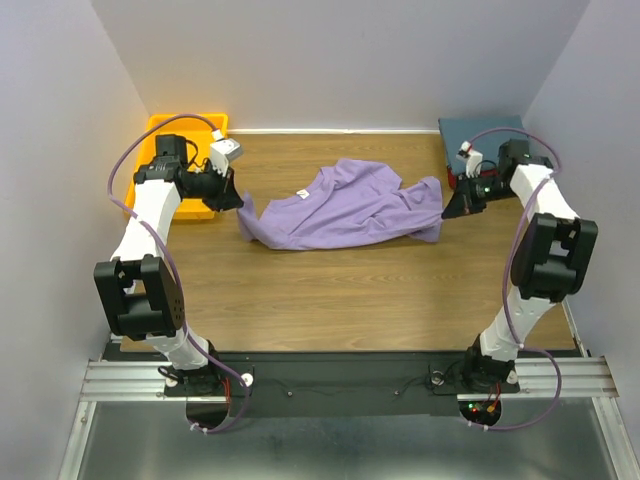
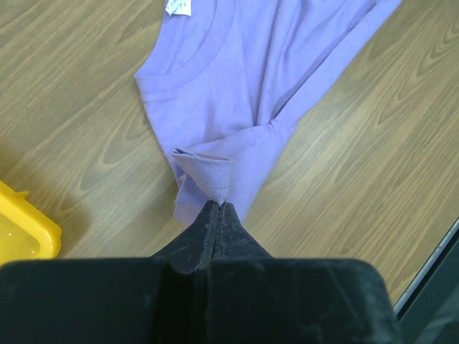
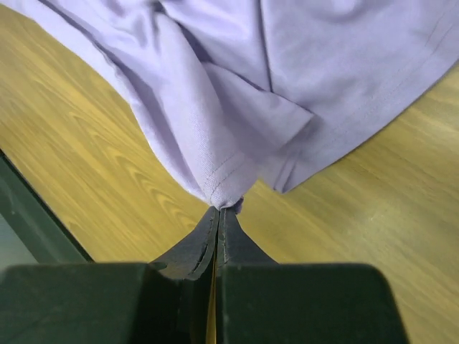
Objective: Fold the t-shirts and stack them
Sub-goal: Flatten the tshirt out
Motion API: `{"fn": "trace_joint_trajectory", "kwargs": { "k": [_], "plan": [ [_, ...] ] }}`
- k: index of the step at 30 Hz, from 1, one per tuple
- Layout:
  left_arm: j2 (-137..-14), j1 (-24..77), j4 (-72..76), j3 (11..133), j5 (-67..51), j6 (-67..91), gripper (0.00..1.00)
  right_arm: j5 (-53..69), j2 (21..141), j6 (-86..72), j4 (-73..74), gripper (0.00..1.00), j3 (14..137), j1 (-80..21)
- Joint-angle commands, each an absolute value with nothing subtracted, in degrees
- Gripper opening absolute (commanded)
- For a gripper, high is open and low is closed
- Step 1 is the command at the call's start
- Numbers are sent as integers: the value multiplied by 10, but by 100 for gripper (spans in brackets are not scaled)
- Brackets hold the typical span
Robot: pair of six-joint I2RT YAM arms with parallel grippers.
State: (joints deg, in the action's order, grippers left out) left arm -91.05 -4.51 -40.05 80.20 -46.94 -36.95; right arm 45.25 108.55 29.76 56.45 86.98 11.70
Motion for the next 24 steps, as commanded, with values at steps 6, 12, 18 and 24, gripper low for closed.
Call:
{"fn": "trace_joint_trajectory", "kwargs": {
  "k": [6,12,18,24],
  "plan": [
    [-826,-48,-253,887,-437,-210,0,497,990,207,591,1,1038,182],
    [-768,-50,-120,935,-346,-120,0,490,986,139,584,0,1168,230],
    [-719,-50,-61,979,-296,-101,0,464,953,92,563,0,1292,261],
    [-615,-51,24,972,-254,-90,0,367,837,57,471,0,1299,262]
  ]
}}
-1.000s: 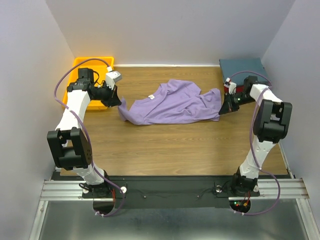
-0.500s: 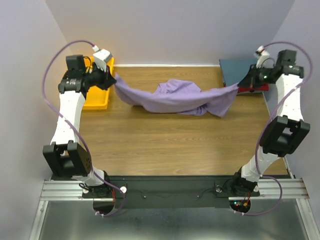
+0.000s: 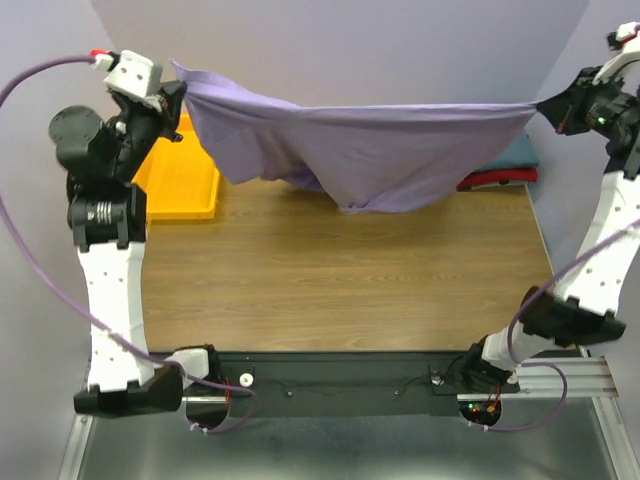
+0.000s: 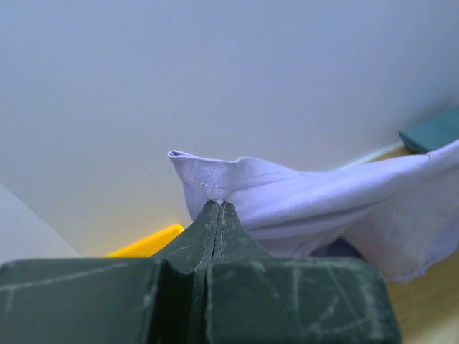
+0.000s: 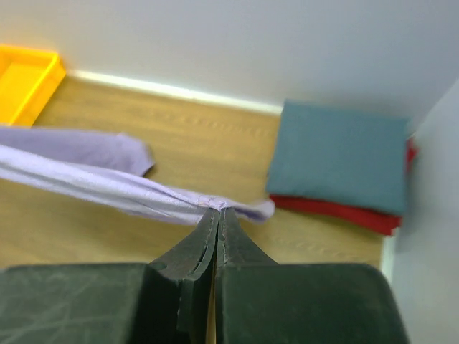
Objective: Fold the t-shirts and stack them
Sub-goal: Flatten the tshirt out
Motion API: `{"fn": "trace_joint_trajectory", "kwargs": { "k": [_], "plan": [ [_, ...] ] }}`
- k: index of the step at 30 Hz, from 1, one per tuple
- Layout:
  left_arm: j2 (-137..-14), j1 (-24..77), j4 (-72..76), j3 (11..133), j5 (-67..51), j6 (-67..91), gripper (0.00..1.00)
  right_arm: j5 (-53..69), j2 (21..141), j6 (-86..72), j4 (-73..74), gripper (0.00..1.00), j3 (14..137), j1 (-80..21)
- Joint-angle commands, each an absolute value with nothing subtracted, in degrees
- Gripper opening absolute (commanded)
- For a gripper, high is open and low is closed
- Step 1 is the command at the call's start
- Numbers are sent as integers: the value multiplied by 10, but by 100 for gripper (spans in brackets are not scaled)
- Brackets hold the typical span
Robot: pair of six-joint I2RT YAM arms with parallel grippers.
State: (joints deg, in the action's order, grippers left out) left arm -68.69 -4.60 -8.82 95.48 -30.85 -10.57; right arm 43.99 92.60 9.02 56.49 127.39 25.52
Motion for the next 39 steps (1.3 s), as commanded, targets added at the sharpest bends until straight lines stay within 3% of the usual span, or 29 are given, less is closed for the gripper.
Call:
{"fn": "trace_joint_trajectory", "kwargs": {
  "k": [1,11,18,28,35,39],
  "plan": [
    [-602,-50,34,973,-247,-91,0,350,820,54,461,1,1299,262],
    [-472,-50,115,1003,-175,-92,0,188,701,44,339,1,1314,262],
    [-489,-50,121,1007,-145,-100,0,159,714,74,303,1,1324,262],
    [-631,-48,128,877,-249,-97,0,388,810,66,306,1,1135,246],
    [-764,-19,165,797,-277,-129,0,278,917,172,312,1,968,78],
    [-906,-2,145,859,-256,-151,0,214,1058,170,281,0,1004,53]
  ]
}}
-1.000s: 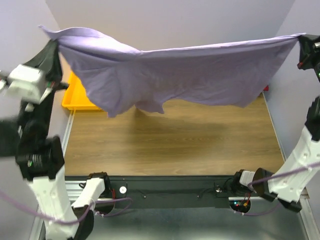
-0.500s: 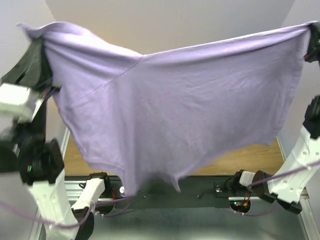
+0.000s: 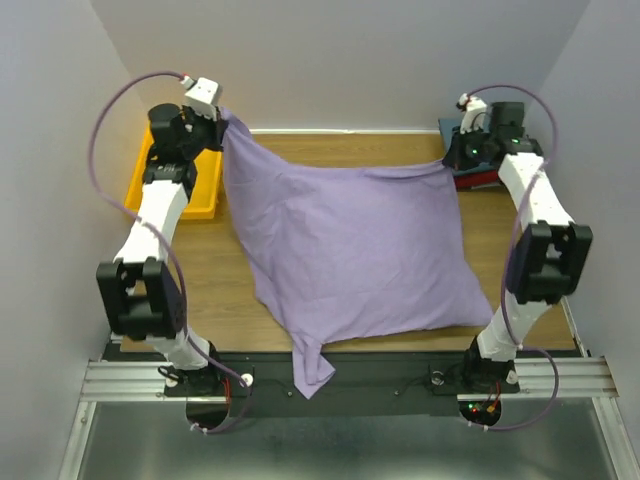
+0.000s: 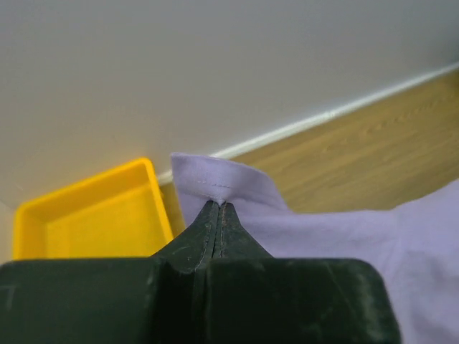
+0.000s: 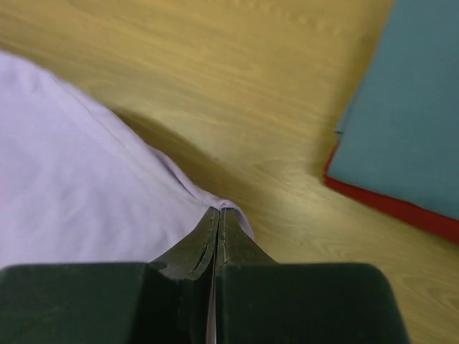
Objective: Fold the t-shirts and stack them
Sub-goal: Flatten the tshirt out
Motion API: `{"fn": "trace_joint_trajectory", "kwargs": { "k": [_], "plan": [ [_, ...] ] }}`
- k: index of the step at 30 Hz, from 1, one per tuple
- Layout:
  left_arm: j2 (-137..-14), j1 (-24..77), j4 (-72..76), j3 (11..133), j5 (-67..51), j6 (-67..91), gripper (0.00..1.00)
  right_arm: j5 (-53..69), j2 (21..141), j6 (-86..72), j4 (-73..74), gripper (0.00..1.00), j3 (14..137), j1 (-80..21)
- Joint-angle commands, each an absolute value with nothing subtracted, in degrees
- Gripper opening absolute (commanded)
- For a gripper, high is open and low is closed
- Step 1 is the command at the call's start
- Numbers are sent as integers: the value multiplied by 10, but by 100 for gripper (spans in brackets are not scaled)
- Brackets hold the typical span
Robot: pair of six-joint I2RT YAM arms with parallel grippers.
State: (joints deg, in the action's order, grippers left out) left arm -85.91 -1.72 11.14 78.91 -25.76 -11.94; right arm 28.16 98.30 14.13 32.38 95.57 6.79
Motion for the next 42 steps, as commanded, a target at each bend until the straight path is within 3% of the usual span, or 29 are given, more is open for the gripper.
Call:
{"fn": "trace_joint_trajectory", "kwargs": {
  "k": [1,4,10,11,12,14,17,25,27,30,32,35,42],
  "plan": [
    [-971,-2,132,905,-250,-158,0,198,1116,164,275,1,1046,54],
    [-1074,27,103,997,-241,-175,0,174,1200,157,271,1,1119,50],
    [-1349,55,20,1328,-205,-188,0,90,1356,104,271,1,1299,34],
    [-1401,56,15,1392,-212,-183,30,67,1384,99,280,34,1340,29],
    [-1418,58,13,1416,-210,-180,49,61,1387,97,281,57,1345,27],
    [-1425,63,12,1432,-171,-173,70,58,1366,91,284,98,1326,24],
    [-1352,64,16,1369,-163,-174,72,82,1295,96,284,99,1244,21],
    [-1101,62,-16,1027,-178,-196,72,172,1116,159,322,99,1015,21],
    [-1064,62,-72,971,-185,-209,64,180,1101,179,352,97,985,21],
    [-1036,62,-142,913,-201,-242,43,186,1078,201,373,84,925,21],
    [-1022,62,-179,872,-203,-272,32,192,1071,214,386,69,891,21],
    [-999,62,-190,825,-193,-305,25,197,1067,228,403,53,861,21],
    [-978,62,-226,716,-146,-361,21,180,1063,265,429,48,794,21]
  ]
}}
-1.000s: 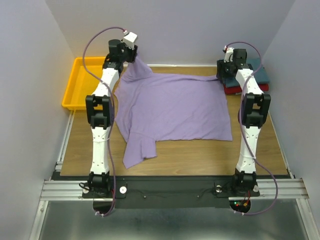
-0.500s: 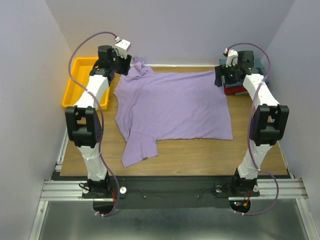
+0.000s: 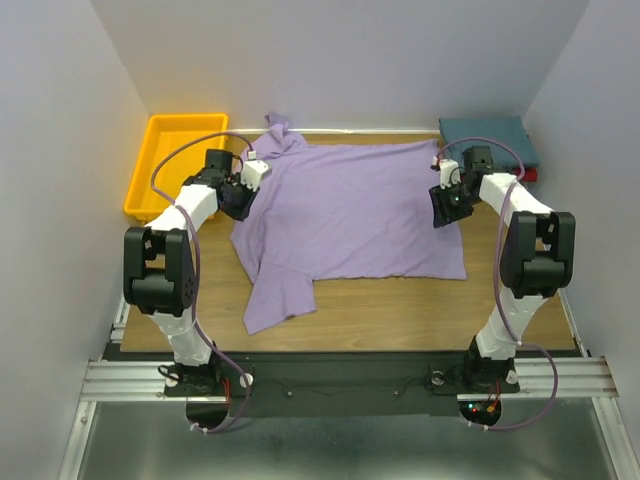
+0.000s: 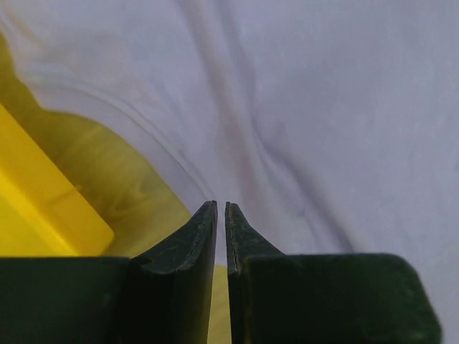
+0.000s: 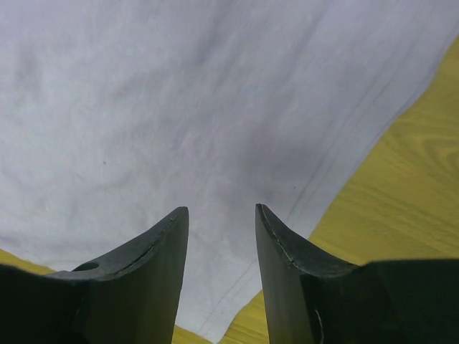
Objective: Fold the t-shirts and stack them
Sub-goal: Flatten the tshirt out
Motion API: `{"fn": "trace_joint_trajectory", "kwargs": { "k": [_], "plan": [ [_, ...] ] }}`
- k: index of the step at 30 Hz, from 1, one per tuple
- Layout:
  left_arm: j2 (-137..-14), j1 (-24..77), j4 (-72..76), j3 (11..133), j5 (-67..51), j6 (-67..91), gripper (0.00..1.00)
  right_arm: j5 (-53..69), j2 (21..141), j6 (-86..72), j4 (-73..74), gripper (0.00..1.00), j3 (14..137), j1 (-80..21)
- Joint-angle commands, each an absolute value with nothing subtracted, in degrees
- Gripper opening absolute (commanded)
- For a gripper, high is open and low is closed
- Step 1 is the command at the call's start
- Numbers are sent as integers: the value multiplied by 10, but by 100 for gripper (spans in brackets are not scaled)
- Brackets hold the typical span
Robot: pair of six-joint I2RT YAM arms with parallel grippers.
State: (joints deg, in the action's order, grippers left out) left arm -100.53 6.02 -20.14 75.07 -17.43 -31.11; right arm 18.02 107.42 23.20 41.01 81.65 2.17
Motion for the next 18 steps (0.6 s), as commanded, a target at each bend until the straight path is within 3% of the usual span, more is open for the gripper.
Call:
{"fn": "trace_joint_trajectory", "kwargs": {
  "k": [1,12,18],
  "plan": [
    [-975,62,-228,705,-139,-367,21,179,1063,270,430,48,785,21],
    [-976,62,-192,550,-41,-412,18,100,1111,322,432,41,716,21],
    [-899,62,-236,463,-43,-449,14,65,1053,373,448,41,640,21]
  ]
}}
